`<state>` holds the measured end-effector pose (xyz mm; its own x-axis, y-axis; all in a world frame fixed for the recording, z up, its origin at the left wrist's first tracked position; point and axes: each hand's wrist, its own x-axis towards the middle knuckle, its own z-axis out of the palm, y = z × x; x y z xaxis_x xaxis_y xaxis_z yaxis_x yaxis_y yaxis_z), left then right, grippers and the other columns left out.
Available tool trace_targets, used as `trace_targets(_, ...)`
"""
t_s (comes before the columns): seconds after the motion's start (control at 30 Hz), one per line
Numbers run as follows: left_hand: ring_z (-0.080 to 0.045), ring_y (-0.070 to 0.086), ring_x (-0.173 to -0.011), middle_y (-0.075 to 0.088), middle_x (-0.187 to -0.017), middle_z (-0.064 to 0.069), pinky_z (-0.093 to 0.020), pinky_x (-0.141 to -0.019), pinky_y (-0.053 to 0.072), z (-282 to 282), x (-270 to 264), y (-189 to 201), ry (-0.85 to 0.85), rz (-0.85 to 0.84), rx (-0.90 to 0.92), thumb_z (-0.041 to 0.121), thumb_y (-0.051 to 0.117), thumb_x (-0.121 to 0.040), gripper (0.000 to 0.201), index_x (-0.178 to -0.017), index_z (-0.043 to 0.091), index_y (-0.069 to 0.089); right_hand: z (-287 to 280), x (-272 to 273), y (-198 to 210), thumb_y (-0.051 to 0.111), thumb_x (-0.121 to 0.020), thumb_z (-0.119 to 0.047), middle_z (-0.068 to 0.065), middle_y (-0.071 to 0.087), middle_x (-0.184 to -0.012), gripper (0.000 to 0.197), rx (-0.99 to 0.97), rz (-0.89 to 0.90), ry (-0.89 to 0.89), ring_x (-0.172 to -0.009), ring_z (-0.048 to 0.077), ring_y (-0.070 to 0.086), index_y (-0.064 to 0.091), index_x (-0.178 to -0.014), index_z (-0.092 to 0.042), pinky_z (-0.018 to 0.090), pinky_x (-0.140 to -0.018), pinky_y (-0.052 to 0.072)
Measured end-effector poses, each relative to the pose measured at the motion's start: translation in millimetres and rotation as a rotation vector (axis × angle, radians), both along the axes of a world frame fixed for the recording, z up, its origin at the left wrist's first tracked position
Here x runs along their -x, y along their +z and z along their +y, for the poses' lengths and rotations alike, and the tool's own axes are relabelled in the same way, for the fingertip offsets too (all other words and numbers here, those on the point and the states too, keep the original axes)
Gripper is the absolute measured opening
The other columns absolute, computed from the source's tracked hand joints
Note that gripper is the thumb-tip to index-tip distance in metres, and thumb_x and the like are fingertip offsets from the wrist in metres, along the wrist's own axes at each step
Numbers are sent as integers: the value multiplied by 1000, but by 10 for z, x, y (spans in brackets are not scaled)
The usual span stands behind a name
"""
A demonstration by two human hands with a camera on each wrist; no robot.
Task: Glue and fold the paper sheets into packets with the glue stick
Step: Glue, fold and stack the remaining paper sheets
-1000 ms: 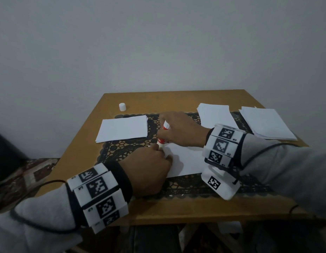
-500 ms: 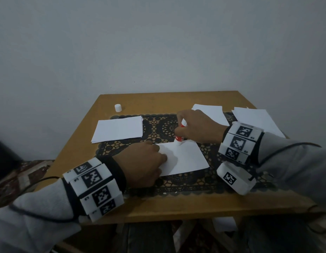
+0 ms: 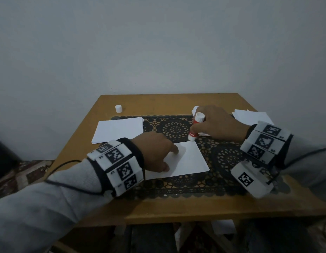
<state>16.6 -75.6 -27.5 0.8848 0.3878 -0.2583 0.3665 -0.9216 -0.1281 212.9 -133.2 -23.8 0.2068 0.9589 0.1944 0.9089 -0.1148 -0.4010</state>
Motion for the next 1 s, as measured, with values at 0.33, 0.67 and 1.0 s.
trace_targets(0.33,-24,52,-112,52,-128,-5,-33,-90,45,-28,-5,-60,26,-5,-23,44,58,-90,58,-144,34,38,88,120,-201,75,-82,-34,6,61,-81,35,-73,234,42,-68,15,53,53,-88,-7,29,-63,43)
trace_targets(0.67,-23,53,-110,54,-126,-5,-32,-87,46,-26,-12,-72,13,-14,-40,44,57,-90,58,-144,32,38,48,58,-193,77,-82,-20,12,72,-84,37,-75,453,36,-60,23,71,42,-94,-13,30,-52,56)
trace_targets(1.0,-23,53,-111,53,-127,-6,-30,-84,43,-41,-17,-66,12,-9,-47,43,57,-91,59,-145,32,37,-7,38,-197,76,-82,-20,8,73,-81,37,-81,433,30,-60,17,72,44,-97,-8,32,-59,60)
